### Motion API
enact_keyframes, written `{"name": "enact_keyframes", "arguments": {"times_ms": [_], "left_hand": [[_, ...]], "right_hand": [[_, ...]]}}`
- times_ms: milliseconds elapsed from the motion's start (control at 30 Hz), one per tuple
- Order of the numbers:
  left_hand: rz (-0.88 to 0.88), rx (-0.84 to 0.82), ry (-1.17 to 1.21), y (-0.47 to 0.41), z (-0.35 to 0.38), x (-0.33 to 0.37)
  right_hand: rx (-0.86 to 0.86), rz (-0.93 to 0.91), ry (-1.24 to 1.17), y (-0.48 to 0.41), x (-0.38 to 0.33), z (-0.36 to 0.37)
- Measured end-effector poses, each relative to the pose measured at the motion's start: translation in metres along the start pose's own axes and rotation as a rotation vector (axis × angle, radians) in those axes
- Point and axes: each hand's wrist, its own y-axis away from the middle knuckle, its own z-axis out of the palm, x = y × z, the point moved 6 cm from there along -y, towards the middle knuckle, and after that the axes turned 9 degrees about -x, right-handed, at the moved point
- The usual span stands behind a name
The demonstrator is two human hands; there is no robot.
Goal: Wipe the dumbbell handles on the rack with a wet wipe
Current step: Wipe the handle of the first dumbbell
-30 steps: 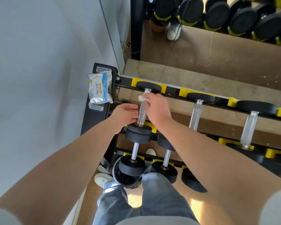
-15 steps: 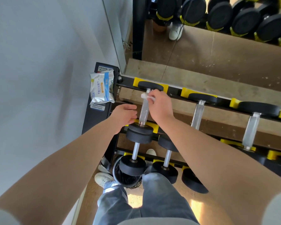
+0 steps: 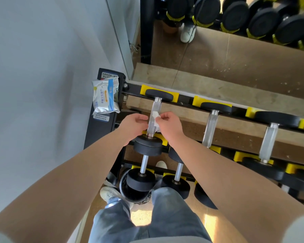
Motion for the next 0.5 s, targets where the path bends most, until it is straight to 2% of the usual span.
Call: {"name": "enact_keyframes", "arguments": {"times_ms": [100,200,267,500], "left_hand": [[0.037,0.019,-0.097,-0.007,0.004,0.002],[0.058,0.055,-0.198,-0.012,0.006,0.003],[0.061,0.093,-0.242,-0.016,0.005,0.004],[0.094,0.170,-0.230,-0.018,0.003,0.002]], "right_hand": [[-0.025,0.038,-0.102,-0.006,0.012,-0.002],[0.010,0.167,-0.258,-0.012,0.028,-0.007],[0.004,0.209,-0.270,-0.019,0.031,-0.008],[-0.266,0.184,-0.487,-0.038,0.003,0.005]]}}
